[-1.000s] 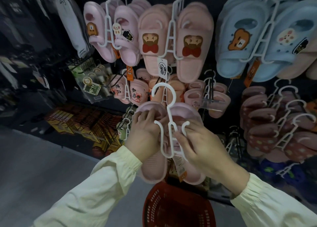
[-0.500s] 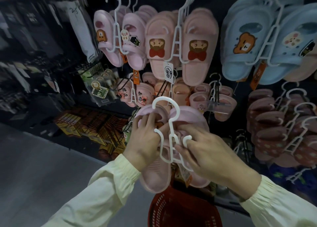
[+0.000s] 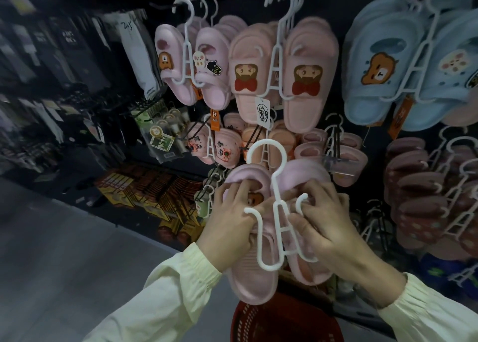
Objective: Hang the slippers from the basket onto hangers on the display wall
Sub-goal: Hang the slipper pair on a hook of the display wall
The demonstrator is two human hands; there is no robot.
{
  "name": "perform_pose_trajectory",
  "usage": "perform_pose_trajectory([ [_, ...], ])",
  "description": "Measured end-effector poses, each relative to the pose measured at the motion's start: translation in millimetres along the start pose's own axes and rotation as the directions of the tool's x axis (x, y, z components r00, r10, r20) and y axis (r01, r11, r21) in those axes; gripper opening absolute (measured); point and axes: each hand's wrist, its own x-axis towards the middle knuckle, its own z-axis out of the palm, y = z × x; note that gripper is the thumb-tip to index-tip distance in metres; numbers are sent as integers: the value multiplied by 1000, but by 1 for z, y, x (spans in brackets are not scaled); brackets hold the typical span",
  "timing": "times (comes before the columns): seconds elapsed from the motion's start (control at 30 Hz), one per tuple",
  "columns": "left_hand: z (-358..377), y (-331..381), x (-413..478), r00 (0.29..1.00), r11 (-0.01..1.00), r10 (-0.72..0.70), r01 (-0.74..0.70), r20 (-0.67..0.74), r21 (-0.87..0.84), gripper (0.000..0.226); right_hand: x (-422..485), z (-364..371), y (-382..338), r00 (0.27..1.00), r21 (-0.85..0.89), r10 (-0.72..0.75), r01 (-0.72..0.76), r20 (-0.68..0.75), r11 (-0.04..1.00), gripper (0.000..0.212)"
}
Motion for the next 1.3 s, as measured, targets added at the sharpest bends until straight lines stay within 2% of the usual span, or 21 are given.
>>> perform_pose_trajectory([
  [0.07, -2, 1, -1, 1000, 998, -17, 19, 20, -62, 71, -3, 3, 1, 998, 38, 34, -32, -53, 999, 33],
  [0.2, -7, -7, -1, 984, 949, -178, 180, 30, -258, 91, -13, 8, 8, 992, 108, 92, -83, -83, 991, 37],
  [0.37, -12, -17, 2, 970, 946, -235, 211, -70, -244, 81, -24, 17, 12, 993, 93, 104, -99, -51, 991, 33],
  [0.53, -20, -13, 5, 960, 940, -258, 224, -106, -259, 84, -29, 30, 10, 995, 58, 99, -98, -16, 993, 34],
  [0.7, -25, -4, 5, 962, 932, -256, 221, -92, -288, 93, -26, 34, 9, 981, 139, 187, -179, -45, 974, 40],
  [0.93, -25, -2, 2, 969, 954, -220, 190, -110, -231, 95, -21, 34, 8, 975, 68, 209, -204, -78, 977, 42],
  [1.03, -27, 2, -1, 978, 975, -167, 145, -125, -171, 90, -17, 31, 8, 965, 94, 241, -232, -101, 968, 43],
  [1.13, -25, 3, -3, 988, 989, -106, 94, -111, -110, 96, -12, 29, 8, 959, 119, 258, -244, -116, 962, 41],
  [1.3, -23, 5, -7, 999, 992, -34, 30, -31, -121, 102, -2, 23, 6, 943, 168, 286, -258, -169, 951, 39],
])
